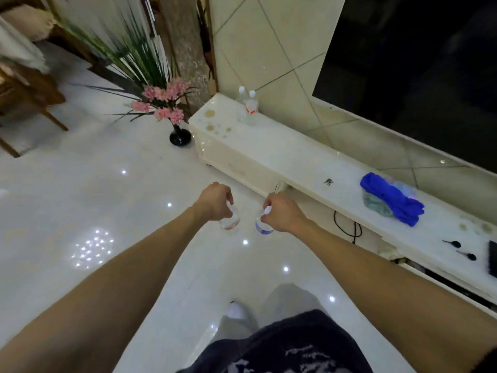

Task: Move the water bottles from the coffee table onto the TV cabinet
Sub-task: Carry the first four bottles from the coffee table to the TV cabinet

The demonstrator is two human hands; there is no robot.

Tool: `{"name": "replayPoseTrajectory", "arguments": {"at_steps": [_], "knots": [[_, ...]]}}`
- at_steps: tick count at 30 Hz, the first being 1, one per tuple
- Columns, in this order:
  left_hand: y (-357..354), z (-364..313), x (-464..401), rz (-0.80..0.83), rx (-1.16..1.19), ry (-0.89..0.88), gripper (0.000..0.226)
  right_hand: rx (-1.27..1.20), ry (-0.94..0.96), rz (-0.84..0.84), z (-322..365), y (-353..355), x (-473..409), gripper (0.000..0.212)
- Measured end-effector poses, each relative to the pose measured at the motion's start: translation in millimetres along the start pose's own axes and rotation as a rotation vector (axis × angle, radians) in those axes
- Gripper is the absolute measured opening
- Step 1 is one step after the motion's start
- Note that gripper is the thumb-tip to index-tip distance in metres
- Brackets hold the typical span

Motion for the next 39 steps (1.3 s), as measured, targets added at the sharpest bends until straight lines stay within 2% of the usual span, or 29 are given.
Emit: {"name": "replayPoseTrajectory", "arguments": {"at_steps": [6,11,18,22,30,39], "knots": [[70,-17,-136,-0.003,-0.038,-0.035,0.028,-0.025,-0.054,-0.052,-1,45,-144,0.027],[110,-23,-256,0.028,-0.042,0.007,0.028,-0.069,-0.056,-0.033,-8,67,-275,0.026],[162,-39,-393,0.082,-0.025,0.000,0.028,-0.140,-0.088,0.024,-17,109,-412,0.029],[184,-43,-467,0.141,-0.041,-0.041,0.033,-0.202,-0.169,0.016,-22,120,-479,0.034],[161,-55,-612,0.252,-0.165,-0.219,0.027,-0.328,-0.369,-0.084,-49,91,-590,0.036],[136,-59,-708,0.261,-0.134,-0.229,0.025,-0.393,-0.515,-0.213,-86,68,-667,0.031]]}}
Point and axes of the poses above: each hand's wrist, its own x-axis away from the middle knuckle, its own y-axis out of the back of the hand, z = x × y, the point moved 6 cm from there along -x, towards the middle knuckle, and after that the axes turned 11 degrees about y, right-handed, at the moved point
